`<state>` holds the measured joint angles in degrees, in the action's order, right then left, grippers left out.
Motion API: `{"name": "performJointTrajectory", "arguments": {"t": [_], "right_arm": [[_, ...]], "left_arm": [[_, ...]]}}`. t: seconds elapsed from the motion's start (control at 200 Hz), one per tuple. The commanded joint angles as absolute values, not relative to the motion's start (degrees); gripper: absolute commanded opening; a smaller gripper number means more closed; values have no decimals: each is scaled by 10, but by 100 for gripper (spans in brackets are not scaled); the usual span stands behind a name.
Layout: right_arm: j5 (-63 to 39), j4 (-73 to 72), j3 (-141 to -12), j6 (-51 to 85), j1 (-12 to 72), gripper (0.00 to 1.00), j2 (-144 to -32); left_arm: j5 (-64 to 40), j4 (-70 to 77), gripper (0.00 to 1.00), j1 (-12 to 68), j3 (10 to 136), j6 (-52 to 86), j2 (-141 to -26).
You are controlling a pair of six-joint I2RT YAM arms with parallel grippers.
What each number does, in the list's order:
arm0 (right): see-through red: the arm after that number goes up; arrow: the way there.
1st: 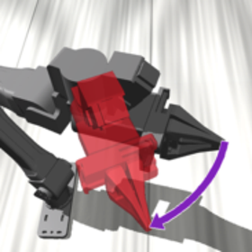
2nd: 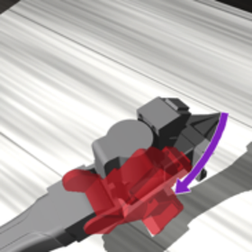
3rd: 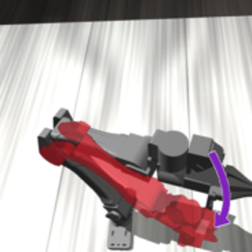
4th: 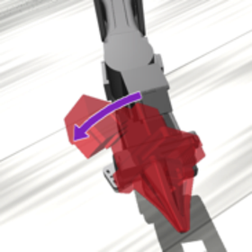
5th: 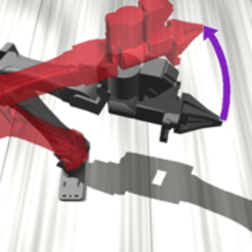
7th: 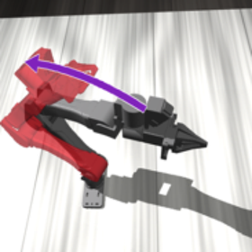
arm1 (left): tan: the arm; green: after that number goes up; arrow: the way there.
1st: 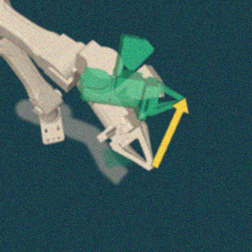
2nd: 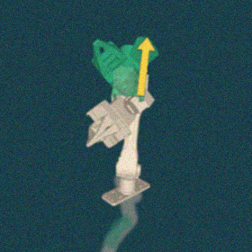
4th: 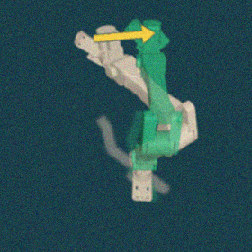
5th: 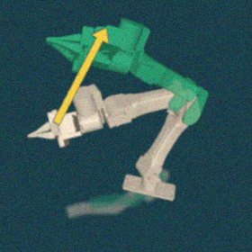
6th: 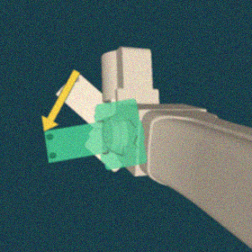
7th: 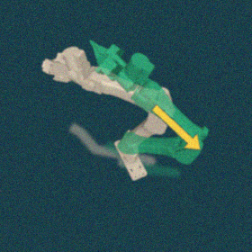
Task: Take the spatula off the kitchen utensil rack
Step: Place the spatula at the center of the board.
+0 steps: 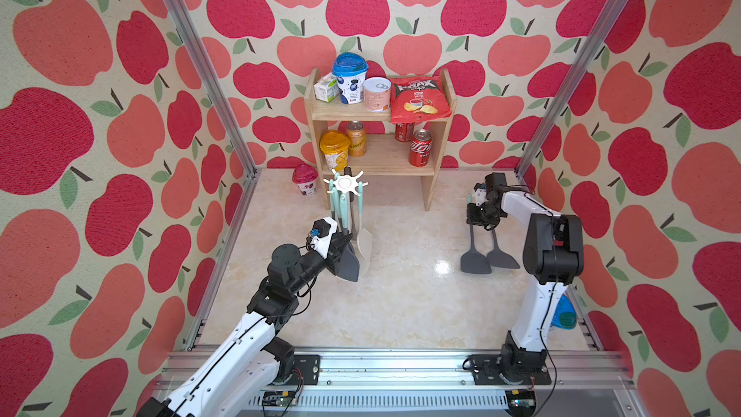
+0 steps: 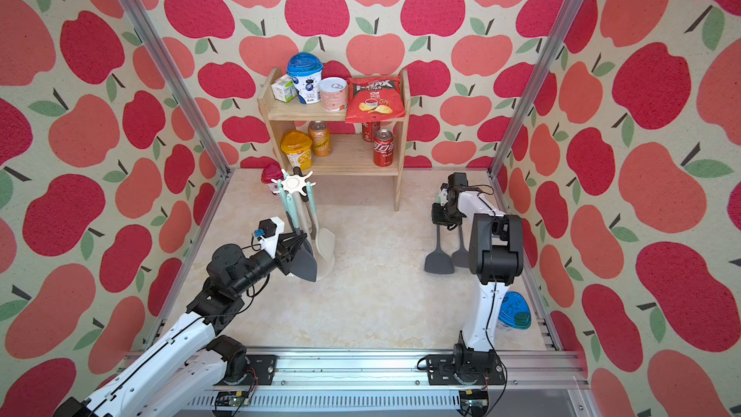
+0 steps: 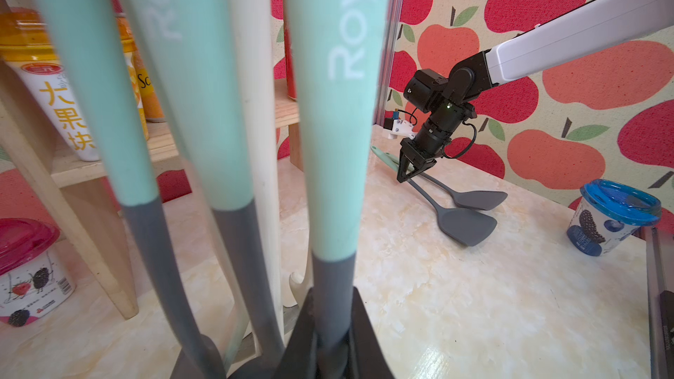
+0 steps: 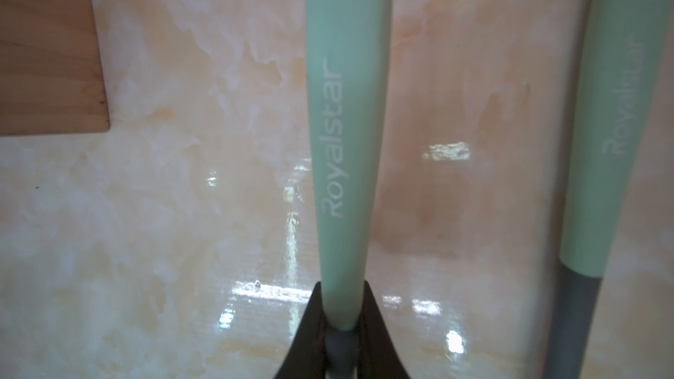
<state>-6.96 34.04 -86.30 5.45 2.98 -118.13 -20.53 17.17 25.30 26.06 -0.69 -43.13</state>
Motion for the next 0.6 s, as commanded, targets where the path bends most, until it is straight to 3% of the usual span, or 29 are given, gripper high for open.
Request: {"name": "performJointTrajectory", "arguments": {"t": [0.0, 0.355, 0.595], "right_arm": [[-64, 363, -862, 53, 26, 8, -1207], [-76, 365, -879, 69, 26, 16, -1223], [-77, 361, -876, 68, 27, 31, -1206]], "left_arm": [[-213, 107, 0, 256, 240, 5, -437], [-213, 110, 0, 256, 240, 7, -442], [-209, 109, 0, 257, 239, 9, -440]]}}
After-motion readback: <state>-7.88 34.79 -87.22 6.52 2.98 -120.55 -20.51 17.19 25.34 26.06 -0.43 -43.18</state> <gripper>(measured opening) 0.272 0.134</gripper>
